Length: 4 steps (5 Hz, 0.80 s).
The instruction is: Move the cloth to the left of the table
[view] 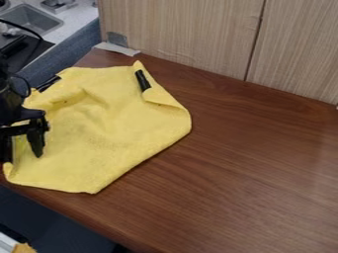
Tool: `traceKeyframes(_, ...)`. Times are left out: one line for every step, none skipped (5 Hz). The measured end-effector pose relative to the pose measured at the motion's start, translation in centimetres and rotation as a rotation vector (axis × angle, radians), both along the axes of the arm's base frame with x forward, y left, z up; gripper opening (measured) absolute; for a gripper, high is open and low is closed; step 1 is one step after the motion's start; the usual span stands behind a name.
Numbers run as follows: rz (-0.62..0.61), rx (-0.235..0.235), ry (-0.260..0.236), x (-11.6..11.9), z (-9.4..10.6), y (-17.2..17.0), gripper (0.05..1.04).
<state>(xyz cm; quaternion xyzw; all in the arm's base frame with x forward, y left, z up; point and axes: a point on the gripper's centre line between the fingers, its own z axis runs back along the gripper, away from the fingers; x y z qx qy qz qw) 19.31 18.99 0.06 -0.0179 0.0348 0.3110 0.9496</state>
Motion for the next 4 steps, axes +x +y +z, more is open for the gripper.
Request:
traceKeyframes(-0.024,-0.012,-0.008,0.5,0.8,-0.5,1.005)
traceKeyframes(-0.038,0.006,-0.028,1.6,3.8,-0.4,1.0)
traceKeyframes(-0.061,0.085,-0.036,1.9,7.4,-0.5,1.0)
traceKeyframes(-0.065,0.124,-0.076,2.1,9.2,-0.6,1.001)
